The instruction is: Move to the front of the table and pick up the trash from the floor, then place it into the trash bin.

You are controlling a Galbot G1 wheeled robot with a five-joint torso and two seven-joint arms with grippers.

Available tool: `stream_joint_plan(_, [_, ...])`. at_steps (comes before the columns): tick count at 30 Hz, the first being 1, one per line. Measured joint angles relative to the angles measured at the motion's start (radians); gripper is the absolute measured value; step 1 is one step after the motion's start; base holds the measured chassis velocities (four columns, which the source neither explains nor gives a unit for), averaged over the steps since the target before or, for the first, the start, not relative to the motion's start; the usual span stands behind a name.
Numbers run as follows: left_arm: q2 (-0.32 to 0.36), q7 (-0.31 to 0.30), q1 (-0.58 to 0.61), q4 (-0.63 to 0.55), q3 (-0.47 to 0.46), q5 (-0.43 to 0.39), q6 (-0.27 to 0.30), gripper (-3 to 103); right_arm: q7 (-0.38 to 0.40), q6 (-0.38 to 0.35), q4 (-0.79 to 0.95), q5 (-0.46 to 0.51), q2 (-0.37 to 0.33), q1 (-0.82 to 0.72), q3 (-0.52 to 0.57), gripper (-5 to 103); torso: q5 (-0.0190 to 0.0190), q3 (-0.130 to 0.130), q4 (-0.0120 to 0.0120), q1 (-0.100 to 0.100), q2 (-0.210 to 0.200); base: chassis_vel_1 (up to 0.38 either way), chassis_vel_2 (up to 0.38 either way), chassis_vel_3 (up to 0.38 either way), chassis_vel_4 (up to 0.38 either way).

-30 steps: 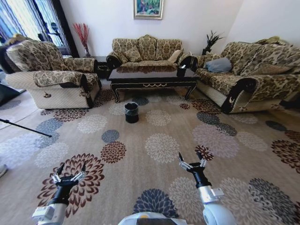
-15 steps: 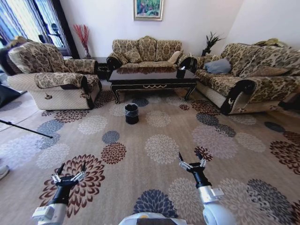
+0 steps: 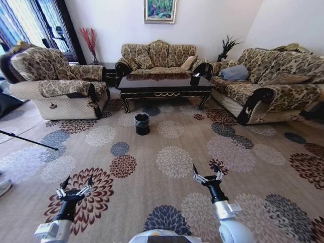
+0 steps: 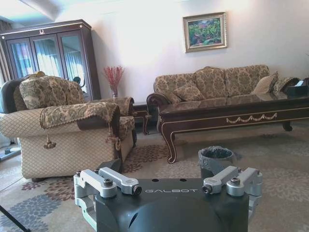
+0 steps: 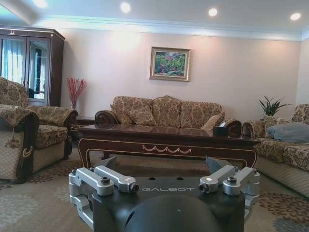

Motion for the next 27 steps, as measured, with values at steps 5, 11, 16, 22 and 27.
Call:
stream_joint_plan(5, [0.0, 0.0, 0.0, 0.0, 0.0, 0.0, 0.0, 100, 0.0, 0.0, 0.0, 0.0, 0.0, 0.0, 0.0, 100, 0.0, 0.012, 0.0, 0.009, 0.021, 0.0, 0.0, 0.0, 0.0])
stream_joint_plan(11, [0.0, 0.0, 0.0, 0.0, 0.0, 0.0, 0.0, 100, 0.0, 0.0, 0.0, 0.0, 0.0, 0.0, 0.0, 100, 0.0, 0.026, 0.0, 0.02, 0.046, 0.0, 0.0, 0.0, 0.0])
stream_joint_plan(16, [0.0, 0.0, 0.0, 0.0, 0.0, 0.0, 0.0, 100, 0.0, 0.0, 0.0, 0.0, 0.0, 0.0, 0.0, 100, 0.0, 0.038, 0.0, 0.029, 0.067, 0.0, 0.0, 0.0, 0.0])
stream_joint_plan(22, [0.0, 0.0, 0.0, 0.0, 0.0, 0.0, 0.0, 100, 0.0, 0.0, 0.0, 0.0, 0.0, 0.0, 0.0, 100, 0.0, 0.053, 0.0, 0.039, 0.092, 0.0, 0.0, 0.0, 0.0])
stream_joint_plan(27, [0.0, 0.0, 0.0, 0.0, 0.0, 0.0, 0.0, 100, 0.0, 0.0, 0.0, 0.0, 0.0, 0.0, 0.0, 100, 0.0, 0.067, 0.0, 0.048, 0.115, 0.0, 0.0, 0.0, 0.0])
